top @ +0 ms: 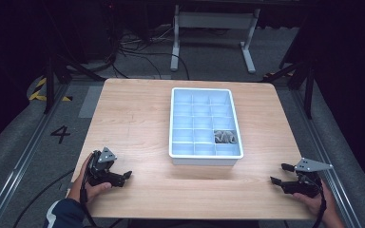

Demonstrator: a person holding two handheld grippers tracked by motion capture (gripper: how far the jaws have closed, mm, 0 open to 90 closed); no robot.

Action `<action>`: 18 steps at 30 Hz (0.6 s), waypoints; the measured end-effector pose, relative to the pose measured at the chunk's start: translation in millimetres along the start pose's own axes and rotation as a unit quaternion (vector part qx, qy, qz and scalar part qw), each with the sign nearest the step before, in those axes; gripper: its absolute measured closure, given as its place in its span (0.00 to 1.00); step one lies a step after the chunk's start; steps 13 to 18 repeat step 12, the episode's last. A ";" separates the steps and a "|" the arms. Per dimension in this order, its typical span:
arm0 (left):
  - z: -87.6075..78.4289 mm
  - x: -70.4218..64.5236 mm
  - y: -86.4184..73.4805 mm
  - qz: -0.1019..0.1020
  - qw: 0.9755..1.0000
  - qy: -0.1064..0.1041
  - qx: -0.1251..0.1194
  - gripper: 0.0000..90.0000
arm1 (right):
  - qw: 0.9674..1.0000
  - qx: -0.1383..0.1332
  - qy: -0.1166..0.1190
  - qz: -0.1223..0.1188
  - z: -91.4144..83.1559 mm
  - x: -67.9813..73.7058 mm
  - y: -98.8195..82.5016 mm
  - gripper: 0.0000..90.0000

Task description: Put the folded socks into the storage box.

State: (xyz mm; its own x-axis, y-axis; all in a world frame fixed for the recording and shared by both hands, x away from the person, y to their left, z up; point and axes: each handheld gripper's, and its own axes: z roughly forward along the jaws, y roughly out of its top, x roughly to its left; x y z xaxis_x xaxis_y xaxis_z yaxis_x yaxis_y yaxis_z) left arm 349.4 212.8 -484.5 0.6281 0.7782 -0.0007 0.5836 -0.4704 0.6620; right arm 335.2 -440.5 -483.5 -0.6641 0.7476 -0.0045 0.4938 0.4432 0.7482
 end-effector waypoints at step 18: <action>0.1 -0.3 -0.2 -0.004 1.000 0.000 0.000 0.00 | 1.000 0.001 -0.007 0.006 -0.3 -0.1 -0.2 0.25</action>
